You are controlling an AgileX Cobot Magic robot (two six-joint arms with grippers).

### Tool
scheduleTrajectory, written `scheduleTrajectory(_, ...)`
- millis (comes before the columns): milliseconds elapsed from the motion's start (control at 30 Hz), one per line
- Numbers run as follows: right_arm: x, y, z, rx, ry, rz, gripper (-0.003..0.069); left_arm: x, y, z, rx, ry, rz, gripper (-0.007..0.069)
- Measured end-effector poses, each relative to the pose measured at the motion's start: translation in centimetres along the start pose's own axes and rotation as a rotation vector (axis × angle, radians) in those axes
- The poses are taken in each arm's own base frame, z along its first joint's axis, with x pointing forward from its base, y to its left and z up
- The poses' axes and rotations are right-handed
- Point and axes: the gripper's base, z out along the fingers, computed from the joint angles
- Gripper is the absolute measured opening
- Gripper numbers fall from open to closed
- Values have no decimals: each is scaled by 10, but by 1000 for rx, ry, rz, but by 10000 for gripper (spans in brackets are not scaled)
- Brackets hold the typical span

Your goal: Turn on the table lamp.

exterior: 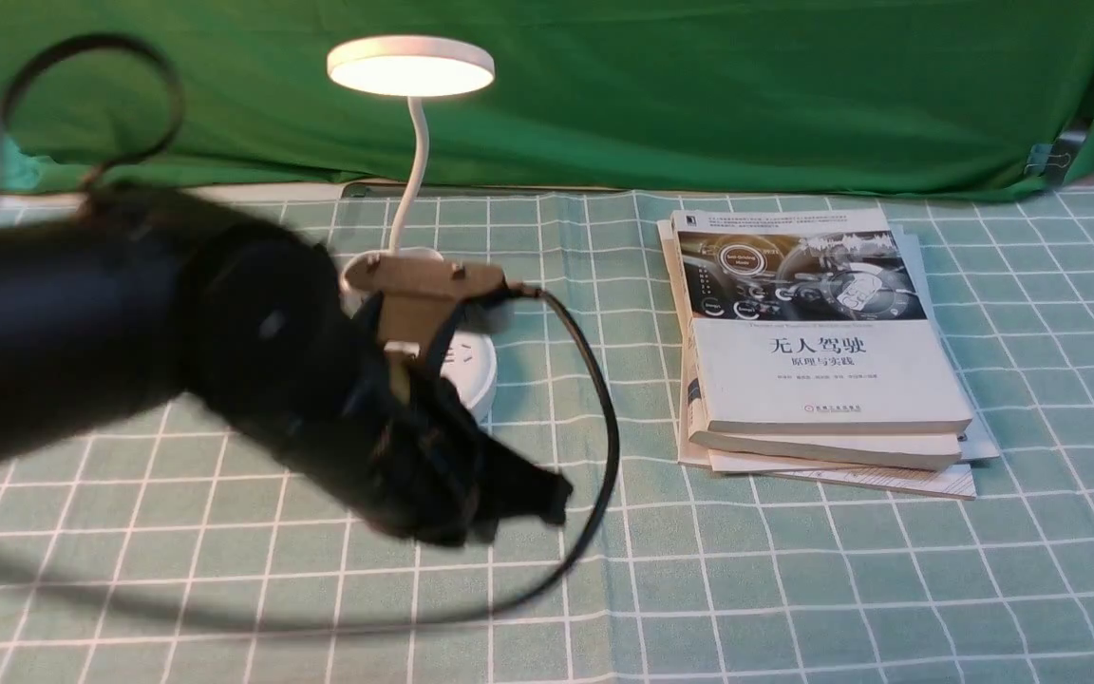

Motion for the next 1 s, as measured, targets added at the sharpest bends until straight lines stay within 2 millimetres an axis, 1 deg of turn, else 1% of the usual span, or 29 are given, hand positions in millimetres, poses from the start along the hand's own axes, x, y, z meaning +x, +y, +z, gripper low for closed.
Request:
scheduleTrajectory(67,0,0,0,0,0,0,239,18,-18,-32,91,-100,45,1)
scheduleTrajectory(133,0,0,0,0,1,0,239,31,-30,-59,174,-193,75,1)
scheduleTrajectory(167,0,0,0,0,1,0,239,42,-38,-84,246,-288,107,1)
scheduleTrajectory(200,0,0,0,0,1,0,239,49,-41,-99,293,-353,130,1)
scheduleTrajectory(233,0,0,0,0,1,0,239,55,-42,-111,327,-404,148,1)
scheduleTrajectory(267,0,0,0,0,1,0,239,56,-42,-113,336,-421,150,1)
scheduleTrajectory(300,0,0,0,0,1,1,239,66,-41,-131,380,-509,187,1)
scheduleTrajectory(367,0,0,0,0,1,0,239,76,-36,-148,408,-606,219,1)
scheduleTrajectory(400,0,0,0,0,1,0,239,78,-35,-150,408,-619,225,1)
scheduleTrajectory(433,0,0,0,0,1,0,239,84,-30,-159,406,-664,250,1)
scheduleTrajectory(467,0,0,0,0,1,0,239,86,-28,-162,402,-679,261,1)
scheduleTrajectory(500,0,0,0,0,1,0,239,90,-25,-169,404,-709,272,1)
scheduleTrajectory(667,0,0,0,0,1,0,239,99,-18,-186,417,-782,290,1)
scheduleTrajectory(800,0,0,0,0,1,0,239,106,-13,-194,404,-815,320,1)
scheduleTrajectory(867,0,0,0,0,1,0,238,111,-9,-196,386,-800,337,1)
scheduleTrajectory(900,0,0,0,0,1,0,239,120,-3,-195,346,-764,373,1)
scheduleTrajectory(967,0,0,0,0,1,0,239,130,7,-188,285,-725,409,1)
scheduleTrajectory(1000,0,0,0,0,1,0,239,139,15,-181,242,-718,429,1)
